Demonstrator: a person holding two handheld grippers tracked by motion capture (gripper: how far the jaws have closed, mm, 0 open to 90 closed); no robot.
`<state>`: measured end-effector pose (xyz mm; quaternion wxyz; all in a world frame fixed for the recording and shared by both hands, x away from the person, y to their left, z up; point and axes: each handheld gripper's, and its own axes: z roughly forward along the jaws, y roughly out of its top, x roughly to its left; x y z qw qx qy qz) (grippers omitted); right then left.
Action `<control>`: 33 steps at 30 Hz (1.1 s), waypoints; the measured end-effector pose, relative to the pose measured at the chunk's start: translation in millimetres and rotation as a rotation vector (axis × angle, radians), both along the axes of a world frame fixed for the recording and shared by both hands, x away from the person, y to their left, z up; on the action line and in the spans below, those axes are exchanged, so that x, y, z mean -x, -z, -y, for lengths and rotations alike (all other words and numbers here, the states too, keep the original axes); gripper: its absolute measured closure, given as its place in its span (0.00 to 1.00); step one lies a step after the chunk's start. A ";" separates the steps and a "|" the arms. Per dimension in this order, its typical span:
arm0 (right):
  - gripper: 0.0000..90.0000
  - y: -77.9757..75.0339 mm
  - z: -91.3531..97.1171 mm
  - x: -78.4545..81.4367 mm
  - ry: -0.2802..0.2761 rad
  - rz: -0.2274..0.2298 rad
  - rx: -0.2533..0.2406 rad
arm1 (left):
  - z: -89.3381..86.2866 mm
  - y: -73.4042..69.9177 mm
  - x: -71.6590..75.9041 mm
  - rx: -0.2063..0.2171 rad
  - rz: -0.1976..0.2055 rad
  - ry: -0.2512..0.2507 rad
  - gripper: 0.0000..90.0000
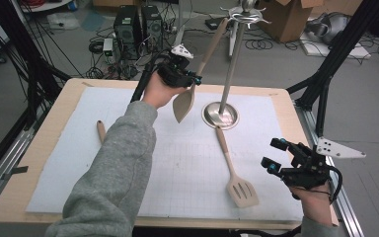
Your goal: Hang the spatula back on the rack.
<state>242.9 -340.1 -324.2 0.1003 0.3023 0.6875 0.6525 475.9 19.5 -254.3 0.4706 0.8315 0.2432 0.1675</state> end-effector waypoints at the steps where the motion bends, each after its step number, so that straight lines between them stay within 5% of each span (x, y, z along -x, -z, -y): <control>1: 0.16 0.1 0.9 -0.1 0.000 0.001 -0.002 | 1.2 0.8 -1.1 0.003 -0.002 0.000 0.87; 33: 0.16 2.6 8.0 -0.1 0.009 -0.004 -0.017 | 25.8 9.0 -11.2 -0.014 0.012 -0.045 0.86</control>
